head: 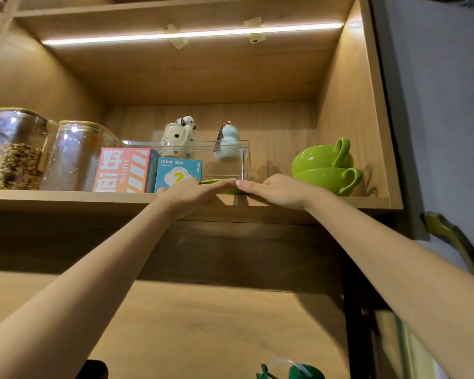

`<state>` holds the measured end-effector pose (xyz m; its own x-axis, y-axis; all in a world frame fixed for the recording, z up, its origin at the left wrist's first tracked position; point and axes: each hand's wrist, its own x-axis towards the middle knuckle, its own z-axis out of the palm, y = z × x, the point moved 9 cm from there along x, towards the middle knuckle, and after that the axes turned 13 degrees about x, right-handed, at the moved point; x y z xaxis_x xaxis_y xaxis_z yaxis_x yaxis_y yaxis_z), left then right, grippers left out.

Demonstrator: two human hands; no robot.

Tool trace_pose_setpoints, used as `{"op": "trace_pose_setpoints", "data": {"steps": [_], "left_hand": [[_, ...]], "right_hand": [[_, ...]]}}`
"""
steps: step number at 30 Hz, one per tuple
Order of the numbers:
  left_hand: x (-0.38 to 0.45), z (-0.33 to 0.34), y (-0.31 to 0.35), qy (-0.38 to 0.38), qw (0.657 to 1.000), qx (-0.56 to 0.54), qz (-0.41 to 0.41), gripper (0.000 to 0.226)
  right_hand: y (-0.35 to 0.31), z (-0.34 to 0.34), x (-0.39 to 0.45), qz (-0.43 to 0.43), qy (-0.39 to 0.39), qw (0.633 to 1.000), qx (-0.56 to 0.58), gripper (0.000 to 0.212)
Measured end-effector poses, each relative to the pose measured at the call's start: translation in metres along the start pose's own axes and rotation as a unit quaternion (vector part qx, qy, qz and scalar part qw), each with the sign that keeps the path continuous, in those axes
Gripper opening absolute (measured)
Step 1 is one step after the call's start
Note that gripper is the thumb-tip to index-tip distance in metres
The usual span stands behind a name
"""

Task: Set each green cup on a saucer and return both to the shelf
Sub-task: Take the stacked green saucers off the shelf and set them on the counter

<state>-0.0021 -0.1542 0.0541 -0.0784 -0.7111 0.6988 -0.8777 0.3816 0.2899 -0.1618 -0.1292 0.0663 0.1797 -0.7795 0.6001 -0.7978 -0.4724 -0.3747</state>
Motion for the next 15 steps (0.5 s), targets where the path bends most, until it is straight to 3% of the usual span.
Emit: {"op": "trace_pose_setpoints", "data": {"steps": [3,11,15], "left_hand": [[-0.005,-0.002,0.001,-0.006,1.0,-0.023,-0.013,0.075],[-0.014,-0.01,0.006,0.038,0.995,-0.096,-0.014,0.074],[-0.021,-0.015,0.013,0.051,0.989,-0.138,-0.009,0.08]], "right_hand": [[-0.003,-0.003,-0.004,-0.005,0.012,1.0,0.025,0.057],[-0.005,-0.02,-0.019,0.001,0.05,0.991,0.127,0.057],[-0.003,-0.023,-0.027,0.021,0.079,0.983,0.164,0.073]]}}
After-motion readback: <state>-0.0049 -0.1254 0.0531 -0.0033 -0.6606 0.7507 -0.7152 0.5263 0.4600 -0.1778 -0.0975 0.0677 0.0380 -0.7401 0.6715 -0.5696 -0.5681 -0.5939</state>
